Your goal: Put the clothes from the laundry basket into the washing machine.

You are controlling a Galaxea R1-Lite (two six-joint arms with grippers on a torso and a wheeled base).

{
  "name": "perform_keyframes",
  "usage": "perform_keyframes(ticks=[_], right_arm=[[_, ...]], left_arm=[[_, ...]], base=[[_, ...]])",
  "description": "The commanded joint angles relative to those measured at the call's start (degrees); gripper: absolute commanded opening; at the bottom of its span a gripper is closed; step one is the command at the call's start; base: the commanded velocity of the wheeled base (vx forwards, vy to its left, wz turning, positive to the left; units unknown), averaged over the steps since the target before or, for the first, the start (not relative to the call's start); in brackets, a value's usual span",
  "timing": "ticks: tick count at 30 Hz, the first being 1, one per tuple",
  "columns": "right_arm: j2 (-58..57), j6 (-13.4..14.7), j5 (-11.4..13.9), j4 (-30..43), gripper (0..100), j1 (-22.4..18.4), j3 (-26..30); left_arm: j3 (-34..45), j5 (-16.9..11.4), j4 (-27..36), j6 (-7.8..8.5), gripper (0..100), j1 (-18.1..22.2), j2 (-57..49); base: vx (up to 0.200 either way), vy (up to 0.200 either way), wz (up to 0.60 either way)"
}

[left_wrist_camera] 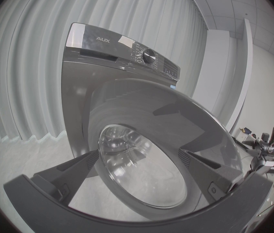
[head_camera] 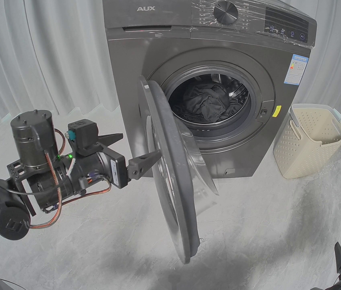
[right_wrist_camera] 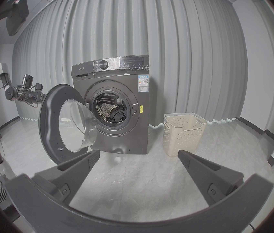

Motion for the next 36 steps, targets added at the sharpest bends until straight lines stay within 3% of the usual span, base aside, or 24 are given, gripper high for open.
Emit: perform_keyframes(ticks=[1,10,14,15,17,20,28,31,36], right_arm=[[-0.9,0.0,0.0,0.0,100,0.0,1.0],[-0.9,0.0,0.0,0.0,100,0.0,1.0],[-0.9,0.0,0.0,0.0,100,0.0,1.0],[-0.9,0.1,0.0,0.0,100,0.0,1.0],[-0.9,0.1,0.0,0.0,100,0.0,1.0],[-0.9,0.0,0.0,0.0,100,0.0,1.0],[-0.9,0.0,0.0,0.0,100,0.0,1.0],[-0.9,-0.3,0.3,0.0,100,0.0,1.0],[-0.9,-0.1,0.3,0.0,100,0.0,1.0]], left_arm=[[-5.3,0.7,-0.5,-1.66,100,-1.2,5.9],[-13.3,1.3,-1.2,-2.63,100,-1.4,12.9],[-16.6,3.3,-1.5,-3.51,100,-1.5,15.5],[-18.8,5.3,-3.3,-5.97,100,-1.7,17.0],[-19.7,6.4,-5.1,-7.9,100,-2.3,17.5],[-18.8,6.6,-5.6,-8.78,100,-2.4,17.1],[-3.2,6.7,-8.5,-8.6,100,-3.2,8.7],[6.2,6.7,-9.9,-8.08,100,-2.8,1.8],[23.5,6.4,-10.1,-4.3,100,-2.6,-13.8]], base=[[0.0,0.0,0.0],[0.0,0.0,0.0],[0.0,0.0,0.0],[0.0,0.0,0.0],[0.0,0.0,0.0],[0.0,0.0,0.0],[0.0,0.0,0.0],[0.0,0.0,0.0],[0.0,0.0,0.0]])
